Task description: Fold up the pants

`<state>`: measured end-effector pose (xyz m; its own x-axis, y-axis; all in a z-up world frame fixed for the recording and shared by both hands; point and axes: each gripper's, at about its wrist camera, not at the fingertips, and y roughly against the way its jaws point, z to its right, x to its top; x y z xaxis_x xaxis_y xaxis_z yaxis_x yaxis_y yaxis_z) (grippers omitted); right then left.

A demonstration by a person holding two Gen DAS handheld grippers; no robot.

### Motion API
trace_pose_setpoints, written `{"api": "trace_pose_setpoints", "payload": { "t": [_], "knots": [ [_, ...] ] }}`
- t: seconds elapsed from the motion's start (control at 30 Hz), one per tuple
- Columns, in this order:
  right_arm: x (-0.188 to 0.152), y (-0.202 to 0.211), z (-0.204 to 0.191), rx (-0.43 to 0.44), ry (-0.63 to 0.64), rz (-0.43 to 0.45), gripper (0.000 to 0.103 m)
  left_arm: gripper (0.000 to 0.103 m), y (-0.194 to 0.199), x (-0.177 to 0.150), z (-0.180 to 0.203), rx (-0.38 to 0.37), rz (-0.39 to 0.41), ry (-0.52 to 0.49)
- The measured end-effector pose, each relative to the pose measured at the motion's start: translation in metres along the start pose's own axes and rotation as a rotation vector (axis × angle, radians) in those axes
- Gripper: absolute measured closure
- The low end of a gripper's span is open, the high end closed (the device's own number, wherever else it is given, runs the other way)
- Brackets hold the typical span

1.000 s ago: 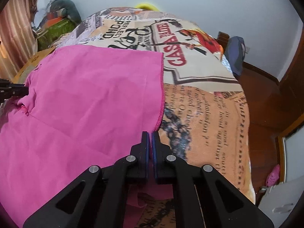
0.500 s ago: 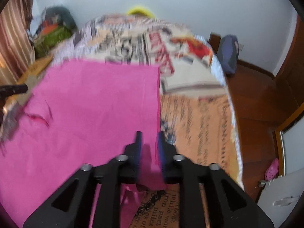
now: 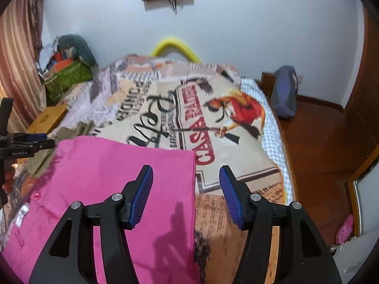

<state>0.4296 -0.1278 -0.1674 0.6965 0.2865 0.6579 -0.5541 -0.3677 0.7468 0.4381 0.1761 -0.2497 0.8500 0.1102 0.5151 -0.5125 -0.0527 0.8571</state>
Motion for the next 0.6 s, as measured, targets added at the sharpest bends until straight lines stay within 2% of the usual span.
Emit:
{"api": "trace_pose_setpoints", "payload": {
  "t": [0.13, 0.3, 0.4, 0.5, 0.6],
  "knots": [
    [-0.002, -0.033, 0.003, -0.002, 0.016, -0.066, 0.049, 0.04, -0.024, -0.005, -0.006, -0.035, -0.048, 0.027],
    [-0.001, -0.061, 0.002, -0.017, 0.082, -0.097, 0.049, 0.04, -0.035, -0.006, -0.009, -0.096, -0.055, 0.034],
    [0.003, -0.077, 0.004, 0.004, 0.094, -0.115, 0.049, 0.04, -0.045, -0.002, -0.012, -0.139, -0.069, 0.047],
    [0.007, -0.09, 0.007, 0.023, 0.077, -0.134, 0.049, 0.039, -0.058, 0.0, -0.017, -0.189, -0.109, 0.107],
    [0.01, -0.098, 0.005, 0.028, 0.079, -0.134, 0.059, 0.044, -0.063, 0.001, -0.021, -0.235, -0.118, 0.133]
  ]
}}
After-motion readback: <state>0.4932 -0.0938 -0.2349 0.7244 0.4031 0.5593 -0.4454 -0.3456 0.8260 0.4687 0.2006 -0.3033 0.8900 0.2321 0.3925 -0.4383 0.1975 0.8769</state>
